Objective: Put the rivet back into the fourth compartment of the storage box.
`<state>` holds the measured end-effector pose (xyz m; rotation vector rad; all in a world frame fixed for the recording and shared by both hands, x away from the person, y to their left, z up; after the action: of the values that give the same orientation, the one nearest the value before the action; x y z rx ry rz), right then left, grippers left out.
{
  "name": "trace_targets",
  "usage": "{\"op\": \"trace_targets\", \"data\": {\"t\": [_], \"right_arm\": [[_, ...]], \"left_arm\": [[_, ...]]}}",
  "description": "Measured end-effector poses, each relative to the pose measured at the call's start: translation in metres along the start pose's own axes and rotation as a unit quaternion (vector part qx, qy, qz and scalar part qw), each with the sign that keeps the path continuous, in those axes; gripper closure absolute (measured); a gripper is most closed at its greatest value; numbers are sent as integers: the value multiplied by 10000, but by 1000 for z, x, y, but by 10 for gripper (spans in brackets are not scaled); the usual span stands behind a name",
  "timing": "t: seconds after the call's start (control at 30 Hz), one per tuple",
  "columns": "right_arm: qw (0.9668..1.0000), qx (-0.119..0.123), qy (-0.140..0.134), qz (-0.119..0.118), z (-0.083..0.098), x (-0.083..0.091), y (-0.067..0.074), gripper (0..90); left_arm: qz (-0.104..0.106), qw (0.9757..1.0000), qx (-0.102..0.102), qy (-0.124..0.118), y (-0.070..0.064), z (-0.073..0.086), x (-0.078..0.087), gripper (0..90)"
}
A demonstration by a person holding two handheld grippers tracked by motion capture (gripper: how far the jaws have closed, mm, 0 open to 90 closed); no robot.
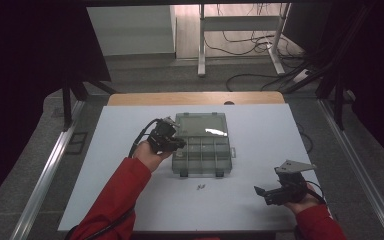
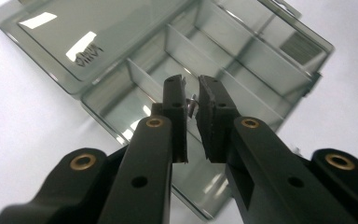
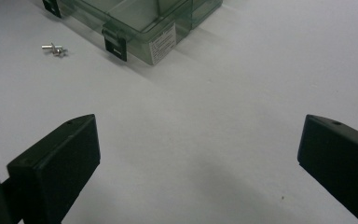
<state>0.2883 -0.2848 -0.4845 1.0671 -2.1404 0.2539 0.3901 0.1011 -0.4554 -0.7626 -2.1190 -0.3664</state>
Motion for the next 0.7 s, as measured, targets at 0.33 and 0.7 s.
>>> {"op": "trace_targets", "data": {"t": [0.33,0.7], "right_arm": [[10000,21,22,23,0,0,0,0],[10000,49,70,17,1,0,0,0]], "left_arm": [[-131,9996,240,105,14,1,-27,822],[-148,9993,328,101,18,5,-32,734]]}}
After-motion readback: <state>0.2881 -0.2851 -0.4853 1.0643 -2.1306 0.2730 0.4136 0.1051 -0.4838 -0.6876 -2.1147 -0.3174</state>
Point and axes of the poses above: each handheld gripper's, and its own axes: x roughly backward along the jaws, z roughly out of its underside, y roughly to its left, the point moved 1 cm from there along -x, roughly forward along the jaws, and after that the axes turned 10 degrees about -z, right-handed, at the moved point
